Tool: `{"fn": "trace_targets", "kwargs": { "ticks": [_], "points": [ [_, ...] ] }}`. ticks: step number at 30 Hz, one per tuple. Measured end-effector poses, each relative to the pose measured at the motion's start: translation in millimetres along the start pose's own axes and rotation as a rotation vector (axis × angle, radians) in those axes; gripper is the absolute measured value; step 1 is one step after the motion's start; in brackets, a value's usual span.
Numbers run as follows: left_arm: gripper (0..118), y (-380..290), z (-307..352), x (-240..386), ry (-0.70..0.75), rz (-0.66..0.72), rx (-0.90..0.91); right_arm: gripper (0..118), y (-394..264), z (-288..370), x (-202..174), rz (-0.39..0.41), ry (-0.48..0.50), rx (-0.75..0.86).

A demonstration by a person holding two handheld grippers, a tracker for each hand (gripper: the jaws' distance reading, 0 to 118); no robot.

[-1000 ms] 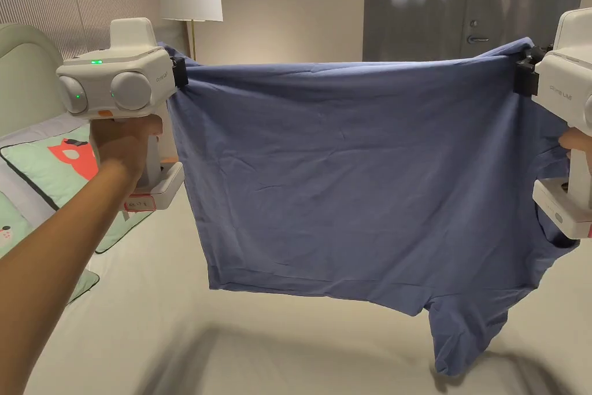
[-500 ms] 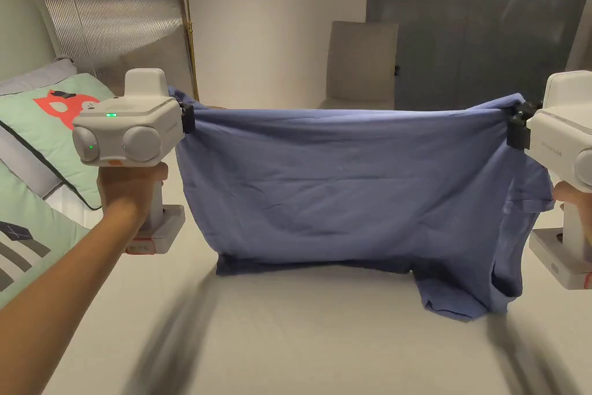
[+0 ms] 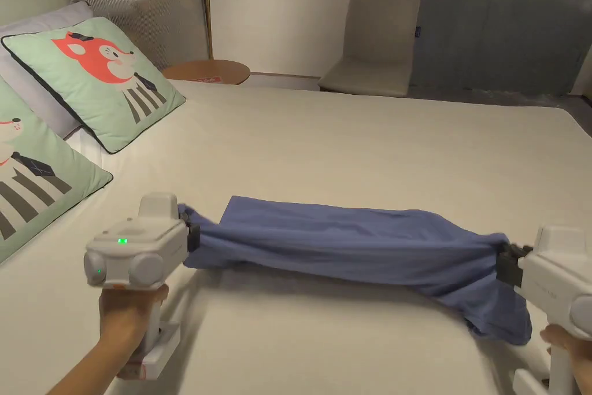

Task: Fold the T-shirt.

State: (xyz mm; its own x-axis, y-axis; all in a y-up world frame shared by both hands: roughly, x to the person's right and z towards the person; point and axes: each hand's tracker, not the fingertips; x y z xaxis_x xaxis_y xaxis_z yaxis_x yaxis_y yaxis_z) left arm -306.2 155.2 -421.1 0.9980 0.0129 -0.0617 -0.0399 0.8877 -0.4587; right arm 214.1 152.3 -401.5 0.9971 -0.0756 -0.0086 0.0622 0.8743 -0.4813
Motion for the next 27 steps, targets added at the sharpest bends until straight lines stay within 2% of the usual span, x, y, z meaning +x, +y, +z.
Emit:
{"fn": "trace_targets", "kwargs": {
  "ticks": [7, 11, 15, 19, 22, 27],
  "points": [
    [1, -78, 55, -27, -0.004, 0.028, -0.069, 6, -72, 59, 7, -0.127, 0.096, -0.110],
    [1, -104, 90, -41, -0.013, 0.075, -0.094, 6, -97, 98, 5, -0.117, 0.101, -0.118],
    [1, -128, 123, -49, -0.002, 0.070, -0.125, 6, -124, 134, -2, -0.154, 0.126, -0.131],
    [1, -150, 152, -55, 0.005, 0.099, -0.167, 6, -151, 169, -8, -0.118, 0.109, -0.150],
    [1, -168, 166, -60, 0.011, 0.070, -0.203, 6, -177, 182, -9, -0.099, 0.094, -0.185],
    [1, -188, 183, -69, 0.016, 0.069, -0.237, 6, -212, 204, -10, -0.177, 0.096, -0.236]
  ]
}}
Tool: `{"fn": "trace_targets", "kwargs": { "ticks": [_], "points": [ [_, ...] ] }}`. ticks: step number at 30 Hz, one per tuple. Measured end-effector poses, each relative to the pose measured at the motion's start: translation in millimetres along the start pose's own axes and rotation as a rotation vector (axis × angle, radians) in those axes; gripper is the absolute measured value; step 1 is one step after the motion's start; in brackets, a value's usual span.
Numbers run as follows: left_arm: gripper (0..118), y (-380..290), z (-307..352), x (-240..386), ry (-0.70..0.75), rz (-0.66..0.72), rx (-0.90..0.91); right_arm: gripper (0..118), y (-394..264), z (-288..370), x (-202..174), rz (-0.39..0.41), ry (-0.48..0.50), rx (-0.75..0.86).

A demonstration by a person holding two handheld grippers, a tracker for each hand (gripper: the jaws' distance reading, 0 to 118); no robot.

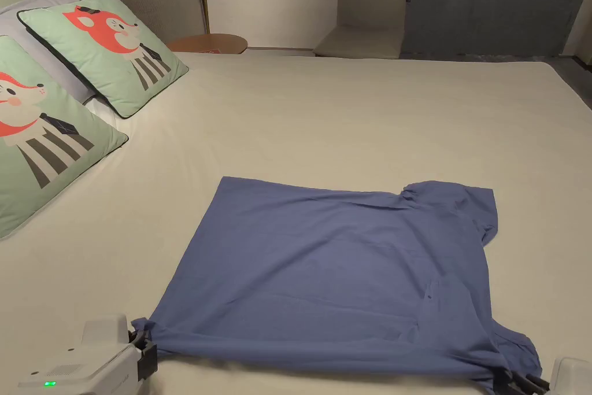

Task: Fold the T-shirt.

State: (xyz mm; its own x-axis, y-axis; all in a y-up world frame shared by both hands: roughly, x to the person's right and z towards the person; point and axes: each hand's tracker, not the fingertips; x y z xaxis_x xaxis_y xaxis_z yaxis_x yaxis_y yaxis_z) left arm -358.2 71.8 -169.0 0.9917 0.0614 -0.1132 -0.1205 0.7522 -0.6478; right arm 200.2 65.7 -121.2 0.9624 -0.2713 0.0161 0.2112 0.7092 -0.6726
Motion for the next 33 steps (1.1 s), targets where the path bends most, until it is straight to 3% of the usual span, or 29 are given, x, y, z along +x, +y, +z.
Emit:
{"fn": "trace_targets", "kwargs": {
  "ticks": [5, 15, 17, 18, 19, 21, 22, 23, 33],
  "points": [
    [1, -13, 10, -8, 0.003, 0.030, -0.025, 6, -21, 12, 4, -0.032, 0.007, -0.013],
    [3, -28, 3, 2, 0.036, -0.010, -0.052, 7, -29, -1, -1, 0.010, -0.062, -0.022],
    [18, -26, 5, 1, 0.026, 0.014, -0.055, 20, -25, 1, -5, -0.007, -0.062, -0.036],
    [34, -22, 8, 2, 0.017, 0.045, -0.075, 34, -20, 4, -8, -0.010, -0.068, -0.037],
    [63, -18, 8, 2, 0.011, 0.061, -0.090, 58, -16, 6, -10, -0.010, -0.073, -0.040],
    [105, -6, 10, 2, -0.004, 0.126, -0.089, 90, -1, 13, -15, 0.011, -0.089, -0.033],
    [110, 4, 17, 3, -0.047, 0.156, -0.039, 106, 9, 18, -18, 0.032, -0.098, 0.004],
    [109, 13, 22, 4, -0.048, 0.161, 0.009, 109, 19, 25, -20, 0.038, -0.104, 0.053],
    [109, 117, 85, 75, -0.138, 0.027, 0.437, 108, 129, 79, -60, 0.071, -0.065, 0.433]
  ]
}}
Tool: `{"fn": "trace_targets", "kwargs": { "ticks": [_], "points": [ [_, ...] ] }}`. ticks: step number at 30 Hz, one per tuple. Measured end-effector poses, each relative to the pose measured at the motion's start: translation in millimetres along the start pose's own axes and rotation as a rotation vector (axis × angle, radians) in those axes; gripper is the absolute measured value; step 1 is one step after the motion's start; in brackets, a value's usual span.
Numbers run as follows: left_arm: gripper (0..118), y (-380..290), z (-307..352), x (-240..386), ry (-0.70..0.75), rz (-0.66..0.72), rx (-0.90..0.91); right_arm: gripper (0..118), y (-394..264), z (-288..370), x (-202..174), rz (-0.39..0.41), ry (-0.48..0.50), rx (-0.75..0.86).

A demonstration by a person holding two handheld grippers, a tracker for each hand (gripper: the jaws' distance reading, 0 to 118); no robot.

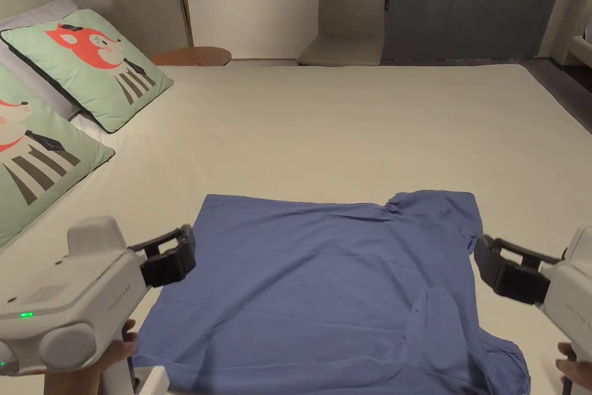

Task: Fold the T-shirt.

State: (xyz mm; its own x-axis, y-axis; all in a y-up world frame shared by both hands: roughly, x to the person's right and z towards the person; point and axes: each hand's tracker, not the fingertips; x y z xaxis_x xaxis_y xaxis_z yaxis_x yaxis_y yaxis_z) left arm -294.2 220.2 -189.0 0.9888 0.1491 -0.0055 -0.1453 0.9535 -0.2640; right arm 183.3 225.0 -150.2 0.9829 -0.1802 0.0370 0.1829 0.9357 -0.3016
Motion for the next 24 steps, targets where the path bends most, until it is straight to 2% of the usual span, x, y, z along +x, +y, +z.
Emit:
{"fn": "trace_targets", "kwargs": {
  "ticks": [3, 5, 7, 8, 10, 11, 12, 13, 20, 24],
  "points": [
    [109, 18, 5, 29, -0.013, -0.053, 0.077, 107, 17, 4, -13, 0.037, -0.029, 0.081],
    [107, 24, 8, 44, -0.001, -0.067, 0.112, 95, 24, 7, -22, 0.069, -0.049, 0.121],
    [102, 24, 7, 55, 0.003, -0.071, 0.140, 75, 26, 9, -29, 0.117, -0.088, 0.149],
    [90, 23, 7, 58, -0.001, -0.073, 0.147, 62, 25, 7, -31, 0.135, -0.103, 0.158],
    [49, 19, 0, 55, -0.017, -0.072, 0.163, 32, 23, 7, -36, 0.168, -0.121, 0.179],
    [38, 18, -1, 57, -0.019, -0.072, 0.164, 25, 22, 7, -38, 0.180, -0.131, 0.193],
    [38, 17, -2, 58, -0.021, -0.073, 0.162, 25, 18, 3, -37, 0.182, -0.141, 0.196],
    [0, 15, -8, 54, -0.023, -0.070, 0.154, 1, 16, 0, -36, 0.184, -0.155, 0.194],
    [0, 14, -32, 49, -0.031, -0.084, 0.070, 0, 14, -12, -33, 0.182, -0.130, 0.180],
    [0, 25, -69, 39, -0.029, -0.096, -0.049, 0, 15, -26, -29, 0.182, -0.124, 0.167]
  ]
}}
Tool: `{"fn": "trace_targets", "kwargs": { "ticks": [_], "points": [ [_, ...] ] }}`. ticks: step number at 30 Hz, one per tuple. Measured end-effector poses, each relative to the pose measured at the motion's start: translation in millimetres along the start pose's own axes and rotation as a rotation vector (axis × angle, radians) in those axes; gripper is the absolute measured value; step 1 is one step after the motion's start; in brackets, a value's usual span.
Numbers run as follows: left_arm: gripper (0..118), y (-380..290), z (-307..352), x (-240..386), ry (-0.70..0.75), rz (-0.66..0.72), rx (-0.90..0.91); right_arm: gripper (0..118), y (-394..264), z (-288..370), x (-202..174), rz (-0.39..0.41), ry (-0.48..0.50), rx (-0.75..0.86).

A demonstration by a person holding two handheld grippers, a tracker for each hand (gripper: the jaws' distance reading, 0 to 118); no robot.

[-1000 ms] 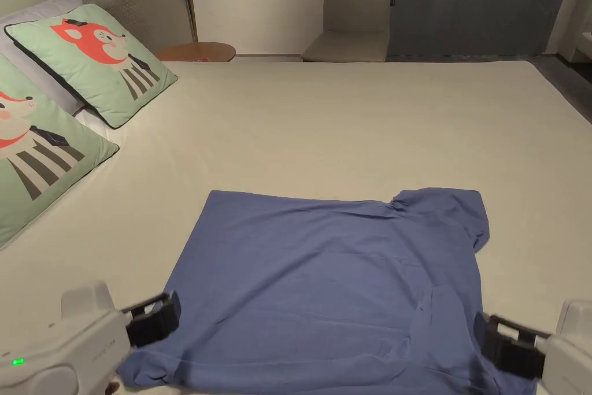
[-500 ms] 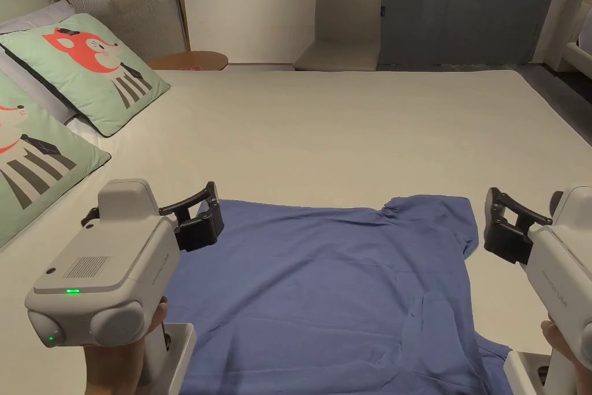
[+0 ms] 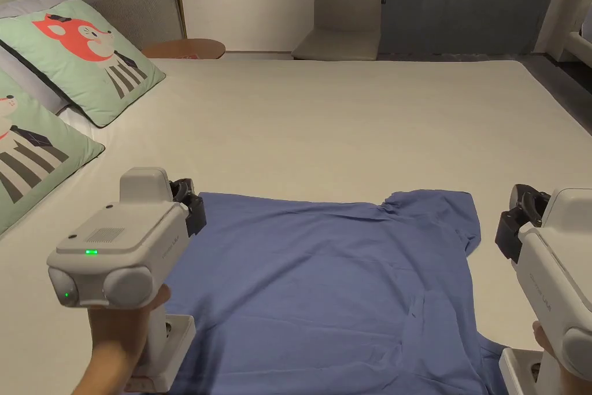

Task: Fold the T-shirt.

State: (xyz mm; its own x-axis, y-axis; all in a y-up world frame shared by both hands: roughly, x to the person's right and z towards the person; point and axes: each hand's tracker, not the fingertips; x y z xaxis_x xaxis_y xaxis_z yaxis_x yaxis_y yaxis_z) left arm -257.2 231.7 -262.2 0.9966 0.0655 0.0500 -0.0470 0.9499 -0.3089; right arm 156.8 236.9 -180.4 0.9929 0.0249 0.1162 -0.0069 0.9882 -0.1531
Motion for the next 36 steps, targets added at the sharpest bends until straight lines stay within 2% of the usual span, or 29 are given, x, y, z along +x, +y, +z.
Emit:
{"fn": "trace_targets", "kwargs": {
  "ticks": [6, 9, 13, 14, 15, 16, 17, 18, 19, 20, 21, 26, 27, 30, 31, 32, 33, 34, 36],
  "points": [
    [0, 17, -85, -22, -0.050, 0.059, -0.219, 0, 1, -34, 3, 0.013, 0.001, -0.022],
    [0, 18, -139, -31, -0.047, 0.049, -0.314, 0, -2, -56, 3, 0.024, -0.008, -0.043],
    [2, 14, -210, -46, -0.039, 0.111, -0.414, 0, -7, -85, 5, 0.028, -0.018, -0.081],
    [9, 14, -223, -48, -0.041, 0.103, -0.438, 0, -9, -92, 5, 0.030, -0.021, -0.089],
    [23, 12, -242, -52, -0.043, 0.120, -0.456, 0, -12, -101, 6, 0.035, -0.024, -0.099],
    [43, 10, -254, -55, -0.058, 0.129, -0.487, 0, -9, -103, 5, 0.038, -0.026, -0.102],
    [51, 8, -269, -56, -0.048, 0.142, -0.517, 0, -10, -109, 5, 0.045, -0.033, -0.117],
    [51, 5, -280, -57, -0.035, 0.150, -0.533, 0, -12, -115, 5, 0.051, -0.036, -0.127],
    [75, 0, -298, -60, -0.032, 0.140, -0.564, 0, -15, -122, 6, 0.051, -0.042, -0.136],
    [86, -3, -306, -60, -0.013, 0.148, -0.559, 0, -22, -129, 10, 0.051, -0.045, -0.146],
    [90, -7, -313, -61, 0.002, 0.153, -0.557, 0, -25, -134, 11, 0.053, -0.047, -0.155],
    [87, -23, -339, -58, 0.025, 0.127, -0.594, 0, -34, -150, 15, 0.077, -0.057, -0.198],
    [81, -26, -342, -55, 0.016, 0.108, -0.610, 0, -36, -153, 16, 0.077, -0.060, -0.205],
    [38, -40, -351, -46, 0.004, 0.027, -0.664, 0, -36, -157, 19, 0.080, -0.059, -0.219],
    [26, -45, -353, -41, 0.021, -0.010, -0.681, 0, -37, -158, 20, 0.080, -0.057, -0.225],
    [24, -49, -352, -36, 0.030, -0.053, -0.679, 0, -34, -158, 18, 0.078, -0.055, -0.228],
    [16, -50, -355, -38, 0.027, -0.068, -0.635, 0, -33, -158, 18, 0.077, -0.052, -0.234],
    [2, -50, -355, -36, 0.022, -0.069, -0.632, 0, -33, -160, 20, 0.074, -0.052, -0.241],
    [2, -48, -354, -34, 0.021, -0.058, -0.629, 0, -35, -171, 26, 0.067, -0.045, -0.257]
  ]
}}
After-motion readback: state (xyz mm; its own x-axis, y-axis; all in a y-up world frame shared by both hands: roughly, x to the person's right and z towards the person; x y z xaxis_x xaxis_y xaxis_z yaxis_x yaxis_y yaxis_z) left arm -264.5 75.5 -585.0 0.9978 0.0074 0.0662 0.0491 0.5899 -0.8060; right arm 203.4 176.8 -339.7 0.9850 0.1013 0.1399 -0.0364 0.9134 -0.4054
